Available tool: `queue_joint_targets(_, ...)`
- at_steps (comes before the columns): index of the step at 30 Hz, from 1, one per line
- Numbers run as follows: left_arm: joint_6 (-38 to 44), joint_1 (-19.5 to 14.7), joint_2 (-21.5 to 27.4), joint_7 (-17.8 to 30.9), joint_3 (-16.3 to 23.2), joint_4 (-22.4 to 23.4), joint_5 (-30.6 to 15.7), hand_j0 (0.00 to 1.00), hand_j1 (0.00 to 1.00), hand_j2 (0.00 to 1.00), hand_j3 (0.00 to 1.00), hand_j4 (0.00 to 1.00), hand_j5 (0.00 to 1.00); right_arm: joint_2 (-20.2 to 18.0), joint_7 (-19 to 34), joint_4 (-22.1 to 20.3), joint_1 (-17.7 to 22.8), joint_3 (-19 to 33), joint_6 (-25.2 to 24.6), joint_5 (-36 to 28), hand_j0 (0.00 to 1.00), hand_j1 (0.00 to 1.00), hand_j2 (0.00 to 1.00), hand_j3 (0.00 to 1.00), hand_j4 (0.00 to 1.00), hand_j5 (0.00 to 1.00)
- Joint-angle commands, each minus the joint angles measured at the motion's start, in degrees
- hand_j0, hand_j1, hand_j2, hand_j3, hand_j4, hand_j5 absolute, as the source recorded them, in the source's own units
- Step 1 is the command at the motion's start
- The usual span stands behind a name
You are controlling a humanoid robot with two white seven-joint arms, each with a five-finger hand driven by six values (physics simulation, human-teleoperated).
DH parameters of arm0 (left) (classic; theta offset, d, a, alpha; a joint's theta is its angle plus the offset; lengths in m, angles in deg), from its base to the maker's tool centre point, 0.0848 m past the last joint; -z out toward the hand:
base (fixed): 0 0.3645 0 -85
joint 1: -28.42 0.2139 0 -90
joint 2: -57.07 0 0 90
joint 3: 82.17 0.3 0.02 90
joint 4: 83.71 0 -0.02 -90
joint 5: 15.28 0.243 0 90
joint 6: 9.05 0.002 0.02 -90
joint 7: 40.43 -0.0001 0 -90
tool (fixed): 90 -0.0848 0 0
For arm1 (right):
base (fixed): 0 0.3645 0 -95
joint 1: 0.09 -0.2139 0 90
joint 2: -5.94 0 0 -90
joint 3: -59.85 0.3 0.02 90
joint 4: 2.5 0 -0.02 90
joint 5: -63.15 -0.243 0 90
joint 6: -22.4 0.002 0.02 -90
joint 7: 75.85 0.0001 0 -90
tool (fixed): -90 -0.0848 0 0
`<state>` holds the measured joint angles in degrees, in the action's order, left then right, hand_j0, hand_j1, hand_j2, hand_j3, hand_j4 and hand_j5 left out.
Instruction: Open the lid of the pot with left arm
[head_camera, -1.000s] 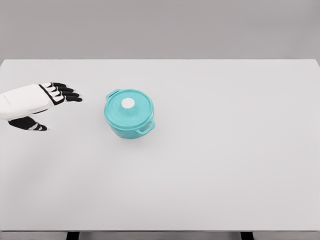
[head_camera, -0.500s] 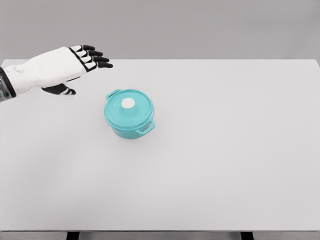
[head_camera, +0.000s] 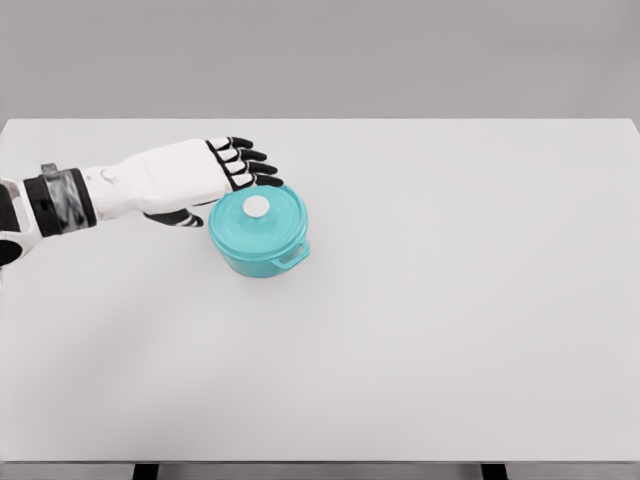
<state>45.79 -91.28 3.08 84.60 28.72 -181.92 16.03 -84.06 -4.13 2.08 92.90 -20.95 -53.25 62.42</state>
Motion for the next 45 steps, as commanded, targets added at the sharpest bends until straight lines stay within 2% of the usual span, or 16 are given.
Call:
queue_joint_targets(1,0.15,0.00,-0.06,-0.03,1.61,-0.93,-0.90,1.00,1.00,1.00,1.00,1.00,1.00,0.00,0.00,0.00,0.00,0.03,0.06,-0.06,1.00,1.00,1.00,1.00,1.00,1.00)
queue_joint_targets(3,0.15,-0.35,-0.06,-0.03,3.36,-1.64,-0.81,1.00,1.00,1.00,1.00,1.00,1.00,0.00,0.00,0.00,0.00,0.03,-0.02,-0.06,1.00,1.00,1.00,1.00,1.00,1.00)
queue_joint_targets(15,0.15,-2.73,-0.24,-0.03,3.54,-0.06,2.53,1.00,1.00,1.00,1.00,1.00,1.00,0.00,0.00,0.00,0.00,0.03,0.06,-0.06,1.00,1.00,1.00,1.00,1.00,1.00)
queue_joint_targets(20,0.15,-3.16,-2.52,-0.03,3.54,4.16,6.66,1.00,1.00,1.00,1.00,1.00,1.00,0.00,0.00,0.00,0.00,-0.06,-0.02,-0.06,1.00,1.00,1.00,1.00,1.00,1.00)
queue_joint_targets(22,0.15,-3.69,-3.49,-0.03,3.54,5.75,7.01,1.00,1.00,1.00,1.00,1.00,1.00,0.00,0.00,0.00,0.00,0.03,0.06,-0.06,1.00,1.00,1.00,1.00,1.00,1.00)
queue_joint_targets(27,0.15,-3.78,-4.89,-0.03,4.33,5.83,7.01,1.00,1.00,1.00,1.00,1.00,1.00,0.00,0.00,0.00,0.00,-0.06,-0.02,-0.06,1.00,1.00,1.00,1.00,1.00,1.00)
queue_joint_targets(45,0.15,-4.22,-4.98,-0.03,5.91,5.92,8.86,1.00,1.00,1.00,1.00,1.00,1.00,0.00,0.00,0.00,0.00,0.03,0.06,-0.06,1.00,1.00,1.00,1.00,1.00,1.00)
